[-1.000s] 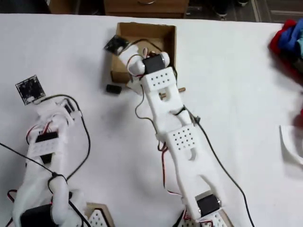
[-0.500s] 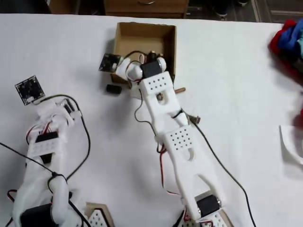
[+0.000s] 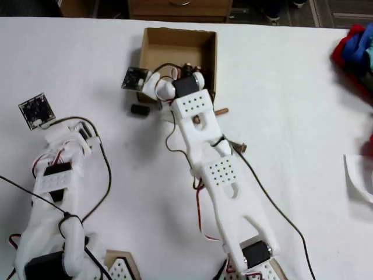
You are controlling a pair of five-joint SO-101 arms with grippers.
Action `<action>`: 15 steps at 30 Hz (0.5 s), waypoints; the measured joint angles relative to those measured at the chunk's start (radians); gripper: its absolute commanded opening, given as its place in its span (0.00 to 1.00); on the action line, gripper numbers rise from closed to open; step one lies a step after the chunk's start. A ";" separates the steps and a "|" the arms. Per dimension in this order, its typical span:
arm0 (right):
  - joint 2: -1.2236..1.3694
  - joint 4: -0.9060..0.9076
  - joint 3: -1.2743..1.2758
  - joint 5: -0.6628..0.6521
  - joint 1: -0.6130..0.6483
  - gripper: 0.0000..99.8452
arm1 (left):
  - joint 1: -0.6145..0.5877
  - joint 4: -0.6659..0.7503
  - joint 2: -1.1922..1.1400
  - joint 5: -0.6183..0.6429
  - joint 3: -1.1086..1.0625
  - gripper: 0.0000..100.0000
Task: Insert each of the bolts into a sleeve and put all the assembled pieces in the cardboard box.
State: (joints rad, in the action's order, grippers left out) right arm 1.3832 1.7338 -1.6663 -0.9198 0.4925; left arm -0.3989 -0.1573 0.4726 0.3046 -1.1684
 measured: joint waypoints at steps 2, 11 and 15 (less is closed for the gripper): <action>-0.011 0.000 0.002 0.000 0.000 0.22 | 0.000 0.000 0.000 0.000 0.000 0.12; -0.087 0.011 0.015 0.000 0.006 0.16 | 0.000 0.000 0.000 0.000 0.000 0.12; -0.147 0.011 0.015 0.000 0.015 0.09 | 0.000 0.000 0.000 0.000 0.000 0.12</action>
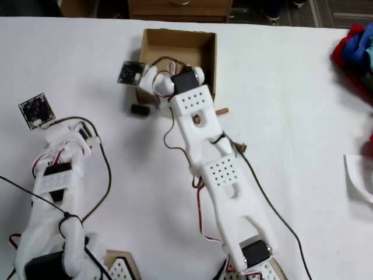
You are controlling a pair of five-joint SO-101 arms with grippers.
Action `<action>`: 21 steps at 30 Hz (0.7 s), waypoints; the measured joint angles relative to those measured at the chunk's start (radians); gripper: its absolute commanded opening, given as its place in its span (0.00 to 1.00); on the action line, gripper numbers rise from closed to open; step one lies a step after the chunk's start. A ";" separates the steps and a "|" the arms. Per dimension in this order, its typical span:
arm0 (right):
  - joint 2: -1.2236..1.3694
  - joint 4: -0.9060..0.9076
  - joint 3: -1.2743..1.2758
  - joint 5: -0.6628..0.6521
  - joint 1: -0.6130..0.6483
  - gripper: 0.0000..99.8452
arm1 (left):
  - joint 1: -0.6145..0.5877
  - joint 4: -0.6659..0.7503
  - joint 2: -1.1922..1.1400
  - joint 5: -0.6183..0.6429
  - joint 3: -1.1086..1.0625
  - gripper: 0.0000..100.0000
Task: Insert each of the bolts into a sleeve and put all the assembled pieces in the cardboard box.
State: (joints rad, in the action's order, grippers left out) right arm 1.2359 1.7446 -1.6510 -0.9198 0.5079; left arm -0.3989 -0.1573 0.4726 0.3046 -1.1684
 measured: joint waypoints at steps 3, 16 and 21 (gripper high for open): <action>-0.048 0.002 0.000 0.025 0.015 0.11 | 0.000 0.000 0.000 0.000 0.000 0.12; -0.121 0.005 0.057 0.176 0.000 0.13 | 0.002 0.005 0.000 0.000 0.000 0.12; -0.167 0.005 0.204 0.184 0.000 0.03 | -0.002 0.021 0.000 0.000 0.000 0.12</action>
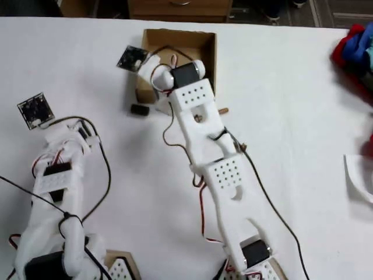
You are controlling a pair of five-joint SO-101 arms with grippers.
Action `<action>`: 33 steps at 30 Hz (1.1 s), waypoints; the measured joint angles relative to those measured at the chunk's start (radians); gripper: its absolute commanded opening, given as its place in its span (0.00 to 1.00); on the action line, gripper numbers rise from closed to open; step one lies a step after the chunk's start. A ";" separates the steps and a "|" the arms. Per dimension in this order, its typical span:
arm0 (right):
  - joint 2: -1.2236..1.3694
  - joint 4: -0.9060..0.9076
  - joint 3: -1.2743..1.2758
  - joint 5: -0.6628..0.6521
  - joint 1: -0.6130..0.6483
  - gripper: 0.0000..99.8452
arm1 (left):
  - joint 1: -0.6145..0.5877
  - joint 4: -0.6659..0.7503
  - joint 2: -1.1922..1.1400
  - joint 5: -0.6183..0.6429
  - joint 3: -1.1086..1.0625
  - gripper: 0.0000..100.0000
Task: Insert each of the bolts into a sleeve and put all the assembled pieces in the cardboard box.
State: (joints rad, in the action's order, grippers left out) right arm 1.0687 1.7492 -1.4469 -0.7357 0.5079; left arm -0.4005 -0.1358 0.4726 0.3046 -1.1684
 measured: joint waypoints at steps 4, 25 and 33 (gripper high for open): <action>-0.132 0.000 0.222 0.000 0.002 0.15 | 0.002 0.000 0.000 0.000 0.000 0.12; -0.163 -0.290 0.608 -0.117 0.028 0.27 | 0.003 0.000 0.000 0.000 0.000 0.12; -0.141 -0.333 0.585 -0.115 0.029 0.27 | 0.002 0.000 0.000 0.000 0.000 0.12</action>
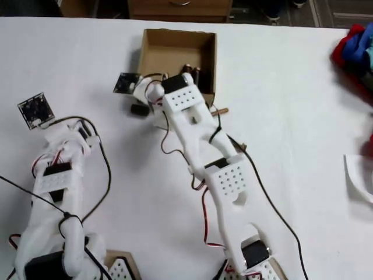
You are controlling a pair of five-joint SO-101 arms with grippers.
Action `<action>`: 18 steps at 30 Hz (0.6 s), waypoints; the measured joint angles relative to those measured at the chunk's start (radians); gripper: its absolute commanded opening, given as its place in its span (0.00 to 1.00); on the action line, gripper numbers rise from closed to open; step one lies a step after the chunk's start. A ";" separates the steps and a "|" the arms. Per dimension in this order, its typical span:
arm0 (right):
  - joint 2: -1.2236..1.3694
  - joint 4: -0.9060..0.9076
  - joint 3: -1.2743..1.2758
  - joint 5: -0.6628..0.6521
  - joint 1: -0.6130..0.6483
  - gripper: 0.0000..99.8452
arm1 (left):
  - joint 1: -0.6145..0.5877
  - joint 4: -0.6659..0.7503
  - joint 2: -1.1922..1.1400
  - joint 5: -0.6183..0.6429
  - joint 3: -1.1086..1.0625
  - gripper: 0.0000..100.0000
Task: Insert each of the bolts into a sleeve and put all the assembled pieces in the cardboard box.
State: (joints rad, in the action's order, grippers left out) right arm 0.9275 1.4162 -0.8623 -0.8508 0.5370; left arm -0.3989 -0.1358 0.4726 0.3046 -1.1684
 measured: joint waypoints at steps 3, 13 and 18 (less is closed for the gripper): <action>0.028 -0.017 -0.011 0.000 0.002 0.27 | 0.002 0.000 0.000 0.000 0.000 0.12; 0.112 0.020 -0.084 -0.002 0.003 0.27 | 0.000 0.000 0.000 0.000 0.000 0.12; 0.120 0.152 -0.141 -0.008 0.000 0.27 | 0.003 0.000 0.000 0.000 0.000 0.12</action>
State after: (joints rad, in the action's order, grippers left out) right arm 1.0472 1.5681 -1.0035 -0.8585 0.5370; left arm -0.3959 -0.1358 0.4726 0.3046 -1.1684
